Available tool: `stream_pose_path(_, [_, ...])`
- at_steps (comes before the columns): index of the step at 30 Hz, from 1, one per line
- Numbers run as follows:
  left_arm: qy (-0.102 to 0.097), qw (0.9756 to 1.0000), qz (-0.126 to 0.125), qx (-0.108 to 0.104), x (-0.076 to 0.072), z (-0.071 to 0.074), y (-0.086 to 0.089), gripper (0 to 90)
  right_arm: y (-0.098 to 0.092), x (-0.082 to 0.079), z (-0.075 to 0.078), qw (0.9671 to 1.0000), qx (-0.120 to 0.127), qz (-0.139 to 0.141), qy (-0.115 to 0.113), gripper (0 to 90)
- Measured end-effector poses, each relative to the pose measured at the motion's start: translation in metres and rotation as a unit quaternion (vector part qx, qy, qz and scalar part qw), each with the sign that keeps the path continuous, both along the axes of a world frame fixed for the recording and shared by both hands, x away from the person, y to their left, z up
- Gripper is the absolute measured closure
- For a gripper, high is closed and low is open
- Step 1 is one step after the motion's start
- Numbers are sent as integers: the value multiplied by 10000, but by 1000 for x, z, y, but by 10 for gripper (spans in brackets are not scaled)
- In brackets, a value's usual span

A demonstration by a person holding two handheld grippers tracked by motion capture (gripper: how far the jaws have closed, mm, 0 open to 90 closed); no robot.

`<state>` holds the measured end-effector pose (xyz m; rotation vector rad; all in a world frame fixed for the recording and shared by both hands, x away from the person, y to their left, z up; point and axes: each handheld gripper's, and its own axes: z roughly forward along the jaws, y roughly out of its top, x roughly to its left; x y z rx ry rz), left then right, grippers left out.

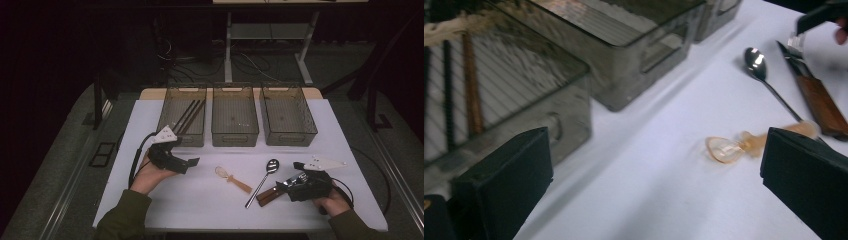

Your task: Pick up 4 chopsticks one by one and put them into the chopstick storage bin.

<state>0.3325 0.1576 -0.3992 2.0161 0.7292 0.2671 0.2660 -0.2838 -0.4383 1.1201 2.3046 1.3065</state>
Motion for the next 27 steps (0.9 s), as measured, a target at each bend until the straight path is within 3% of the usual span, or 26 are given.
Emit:
stream_pose_path(13, [-7,9997,-24,-249,-34,-17,11,0,0,0,0,10000,11,-11,-24,8])
stream_pose_path(19, [75,9996,-152,-212,-45,-26,10,0,0,1,1,9999,74,35,-77,8])
stream_pose_path(27, [156,9993,-234,-237,-56,-36,9,0,-2,0,4,9998,122,-117,-99,8])
